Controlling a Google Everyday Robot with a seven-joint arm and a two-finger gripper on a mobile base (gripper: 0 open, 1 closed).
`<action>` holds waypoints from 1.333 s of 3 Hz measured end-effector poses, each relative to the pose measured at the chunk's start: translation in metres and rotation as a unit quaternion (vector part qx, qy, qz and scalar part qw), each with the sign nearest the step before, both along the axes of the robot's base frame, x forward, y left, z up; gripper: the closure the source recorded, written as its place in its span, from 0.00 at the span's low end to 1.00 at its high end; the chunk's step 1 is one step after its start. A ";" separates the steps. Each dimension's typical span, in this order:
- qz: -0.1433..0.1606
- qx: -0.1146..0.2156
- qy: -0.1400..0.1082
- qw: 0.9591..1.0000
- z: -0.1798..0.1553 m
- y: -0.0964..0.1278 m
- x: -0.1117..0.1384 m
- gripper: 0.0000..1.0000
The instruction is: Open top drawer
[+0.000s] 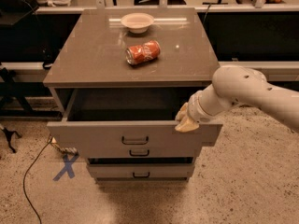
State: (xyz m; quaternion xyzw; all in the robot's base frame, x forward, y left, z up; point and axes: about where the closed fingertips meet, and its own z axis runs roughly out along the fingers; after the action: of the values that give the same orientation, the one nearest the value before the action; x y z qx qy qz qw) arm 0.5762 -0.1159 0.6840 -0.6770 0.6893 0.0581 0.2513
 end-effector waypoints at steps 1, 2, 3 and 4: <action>0.001 0.000 0.001 1.000 -0.001 0.001 0.000 0.51; 0.003 -0.009 0.005 1.000 -0.002 0.002 0.002 0.28; 0.006 -0.028 0.013 1.000 -0.001 0.001 0.005 0.00; 0.004 -0.060 0.035 0.998 -0.006 0.001 0.008 0.00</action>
Offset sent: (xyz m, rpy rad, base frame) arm 0.0054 -0.0003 -0.0020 -0.0387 0.0175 0.0048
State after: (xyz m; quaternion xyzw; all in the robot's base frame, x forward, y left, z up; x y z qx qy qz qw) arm 0.5842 -0.1150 0.6782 -0.6909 0.6976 0.0412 0.1851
